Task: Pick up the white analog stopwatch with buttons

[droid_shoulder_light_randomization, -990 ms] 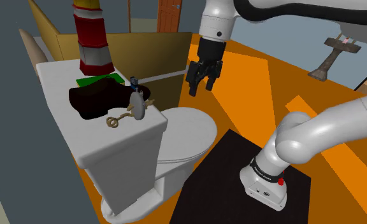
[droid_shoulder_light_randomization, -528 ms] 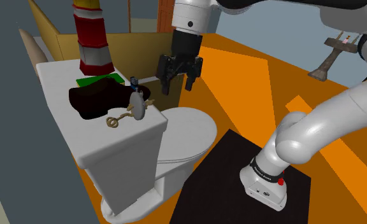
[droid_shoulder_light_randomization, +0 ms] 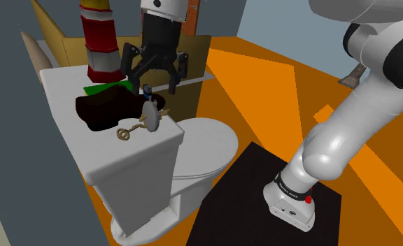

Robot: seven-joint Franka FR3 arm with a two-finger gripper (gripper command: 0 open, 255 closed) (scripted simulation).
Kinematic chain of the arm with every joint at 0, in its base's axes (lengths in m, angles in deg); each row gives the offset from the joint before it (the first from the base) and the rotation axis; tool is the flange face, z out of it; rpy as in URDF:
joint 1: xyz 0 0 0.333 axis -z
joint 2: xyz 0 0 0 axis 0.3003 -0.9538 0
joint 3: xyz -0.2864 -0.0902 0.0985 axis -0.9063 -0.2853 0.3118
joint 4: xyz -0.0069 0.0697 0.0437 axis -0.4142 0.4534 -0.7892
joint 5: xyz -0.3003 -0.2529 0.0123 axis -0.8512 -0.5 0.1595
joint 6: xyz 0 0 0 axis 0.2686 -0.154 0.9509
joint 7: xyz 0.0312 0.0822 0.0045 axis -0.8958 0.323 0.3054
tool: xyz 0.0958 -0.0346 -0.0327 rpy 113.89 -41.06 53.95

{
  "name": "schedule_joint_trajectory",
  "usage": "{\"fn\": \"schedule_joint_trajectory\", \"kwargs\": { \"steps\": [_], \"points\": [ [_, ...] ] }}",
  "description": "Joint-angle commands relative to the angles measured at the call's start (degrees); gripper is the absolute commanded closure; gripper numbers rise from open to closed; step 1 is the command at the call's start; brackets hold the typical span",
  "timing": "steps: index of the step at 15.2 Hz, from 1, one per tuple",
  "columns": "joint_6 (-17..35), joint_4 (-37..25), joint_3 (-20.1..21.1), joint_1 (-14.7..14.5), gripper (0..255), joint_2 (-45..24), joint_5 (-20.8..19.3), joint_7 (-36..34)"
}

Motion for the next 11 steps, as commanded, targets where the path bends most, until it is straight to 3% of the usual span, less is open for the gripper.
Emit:
{"fn": "schedule_joint_trajectory", "kwargs": {
  "steps": [1, 10, 11],
  "points": [
    [1.2, -0.7, 0.7, -0.4, 0, -1.6, -0.5, -1.7],
    [6.1, 5.0, 0.7, -0.5, 0, -0.9, 0.0, -0.4],
    [6.1, 5.0, 0.7, -0.5, 255, -0.9, 0.0, -0.5]
  ]
}}
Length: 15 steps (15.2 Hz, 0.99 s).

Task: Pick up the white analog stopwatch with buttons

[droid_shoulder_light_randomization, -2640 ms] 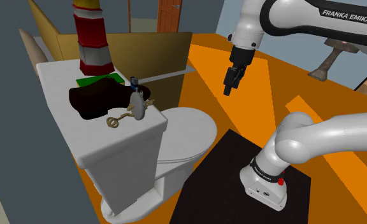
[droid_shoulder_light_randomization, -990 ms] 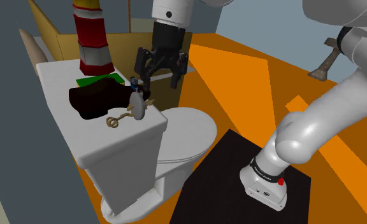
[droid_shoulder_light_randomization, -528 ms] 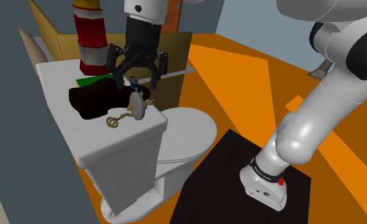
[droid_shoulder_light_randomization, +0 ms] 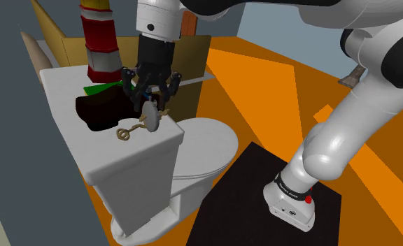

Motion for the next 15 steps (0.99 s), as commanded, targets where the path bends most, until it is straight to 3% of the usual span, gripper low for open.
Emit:
{"fn": "schedule_joint_trajectory", "kwargs": {
  "steps": [1, 9, 15],
  "points": [
    [0.1, 0.1, 0.0, 0.0, 255, 0.0, 0.0, 0.0],
    [0.1, 0.1, 0.0, 0.0, 255, 0.0, 0.0, 0.0],
    [-4.4, -5.1, 0.0, 0.1, 255, -0.6, -0.5, -1.1]
  ]
}}
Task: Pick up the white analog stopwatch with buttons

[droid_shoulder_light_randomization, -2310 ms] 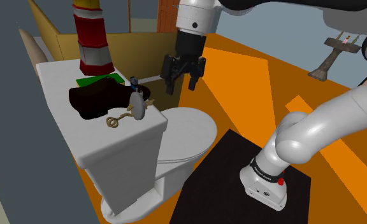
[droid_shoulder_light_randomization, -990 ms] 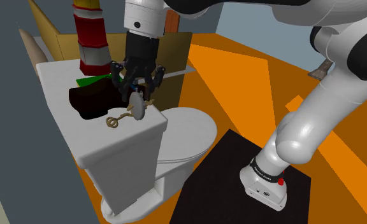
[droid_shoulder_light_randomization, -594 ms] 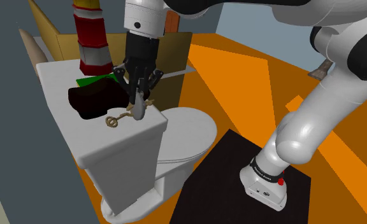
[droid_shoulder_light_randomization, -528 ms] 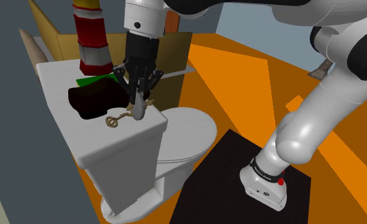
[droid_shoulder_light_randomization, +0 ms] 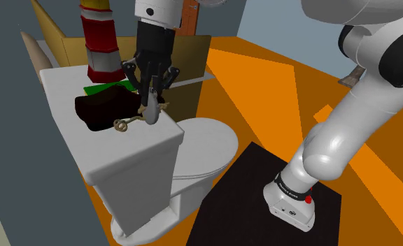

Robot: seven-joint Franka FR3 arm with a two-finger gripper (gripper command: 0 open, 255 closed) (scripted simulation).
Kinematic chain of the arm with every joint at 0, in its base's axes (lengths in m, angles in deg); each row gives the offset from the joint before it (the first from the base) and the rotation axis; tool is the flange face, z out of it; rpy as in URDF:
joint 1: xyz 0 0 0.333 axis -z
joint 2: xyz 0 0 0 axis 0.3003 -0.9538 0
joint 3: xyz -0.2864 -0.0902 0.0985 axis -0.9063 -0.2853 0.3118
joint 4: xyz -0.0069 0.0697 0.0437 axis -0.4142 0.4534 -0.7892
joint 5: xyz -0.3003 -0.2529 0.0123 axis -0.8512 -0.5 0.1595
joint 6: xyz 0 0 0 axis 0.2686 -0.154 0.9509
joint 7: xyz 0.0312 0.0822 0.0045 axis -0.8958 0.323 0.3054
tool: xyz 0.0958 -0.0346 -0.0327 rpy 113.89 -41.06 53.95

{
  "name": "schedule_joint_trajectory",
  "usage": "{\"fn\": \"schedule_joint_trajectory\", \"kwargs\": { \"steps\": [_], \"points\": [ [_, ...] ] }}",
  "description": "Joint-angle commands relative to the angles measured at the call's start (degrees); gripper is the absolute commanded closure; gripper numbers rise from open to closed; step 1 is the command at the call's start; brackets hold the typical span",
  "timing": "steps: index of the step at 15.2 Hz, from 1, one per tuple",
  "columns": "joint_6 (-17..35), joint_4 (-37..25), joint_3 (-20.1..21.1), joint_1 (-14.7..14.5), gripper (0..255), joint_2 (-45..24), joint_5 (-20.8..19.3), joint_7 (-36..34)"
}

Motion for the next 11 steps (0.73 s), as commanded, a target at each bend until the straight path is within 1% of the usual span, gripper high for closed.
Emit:
{"fn": "schedule_joint_trajectory", "kwargs": {
  "steps": [1, 9, 11],
  "points": [
    [-1.7, -1.8, 0.0, 0.0, 255, 0.0, -0.1, -0.3],
    [-7.9, -9.9, 0.2, -0.1, 255, -2.0, -1.2, -2.3],
    [-8.1, -10.1, 0.2, -0.1, 255, -2.0, -1.2, -2.3]
  ]
}}
